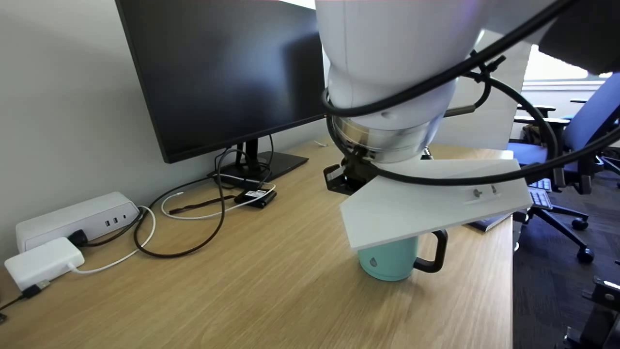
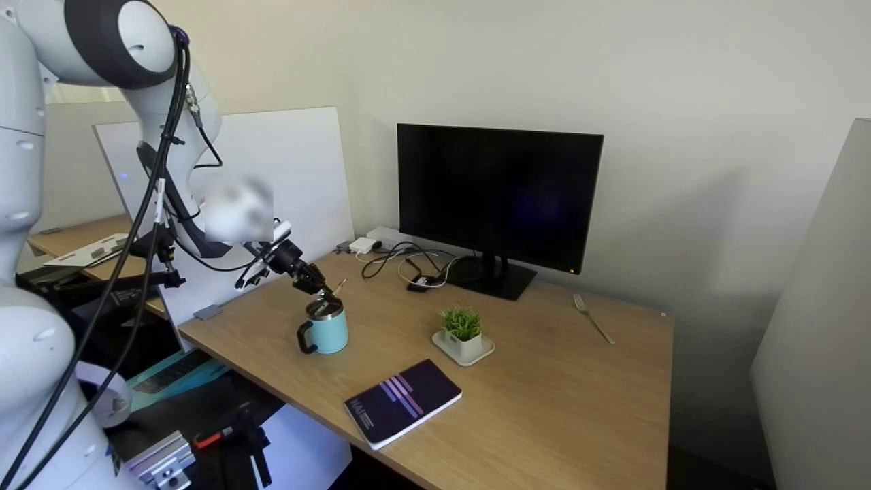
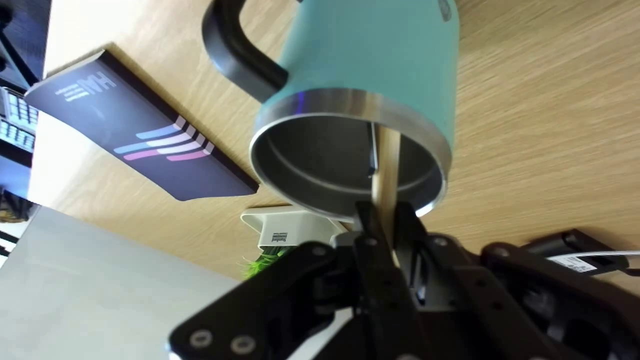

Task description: Move the thermos to the left, put the pen inside the thermos

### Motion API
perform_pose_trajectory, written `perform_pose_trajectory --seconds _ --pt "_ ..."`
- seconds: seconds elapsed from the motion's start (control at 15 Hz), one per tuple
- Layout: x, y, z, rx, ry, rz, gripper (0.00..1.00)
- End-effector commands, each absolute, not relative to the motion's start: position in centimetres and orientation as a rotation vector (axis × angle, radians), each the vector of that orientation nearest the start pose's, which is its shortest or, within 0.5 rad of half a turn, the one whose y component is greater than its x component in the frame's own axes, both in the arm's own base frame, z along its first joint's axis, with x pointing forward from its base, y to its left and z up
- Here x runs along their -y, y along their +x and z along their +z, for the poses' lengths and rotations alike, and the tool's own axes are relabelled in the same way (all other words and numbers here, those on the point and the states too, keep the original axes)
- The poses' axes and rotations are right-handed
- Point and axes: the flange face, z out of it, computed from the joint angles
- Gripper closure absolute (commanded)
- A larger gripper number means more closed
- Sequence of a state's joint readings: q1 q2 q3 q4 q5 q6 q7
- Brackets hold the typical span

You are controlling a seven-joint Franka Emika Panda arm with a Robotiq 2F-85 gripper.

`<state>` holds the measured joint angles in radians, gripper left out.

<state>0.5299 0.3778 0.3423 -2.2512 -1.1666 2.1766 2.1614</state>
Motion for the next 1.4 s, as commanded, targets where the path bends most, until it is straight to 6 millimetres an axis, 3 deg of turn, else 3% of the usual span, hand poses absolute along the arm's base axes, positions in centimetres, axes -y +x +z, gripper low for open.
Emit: perform_pose_trajectory --seconds 0.0,1.07,1.13,1.27,1.33 --pt "-37.1 34.9 18.5 -0.674 -3.22 -1.191 0.97" --pt "-35.6 34.4 17.4 -0.67 -3.203 -1.312 0.97" --pt "-35.6 34.4 17.3 -0.669 -3.206 -1.306 0.63" --pt "-35.6 34.3 17.3 -0.663 -3.214 -1.297 0.56" --pt "-35.6 34.4 17.4 -0.666 -3.215 -1.292 0.48"
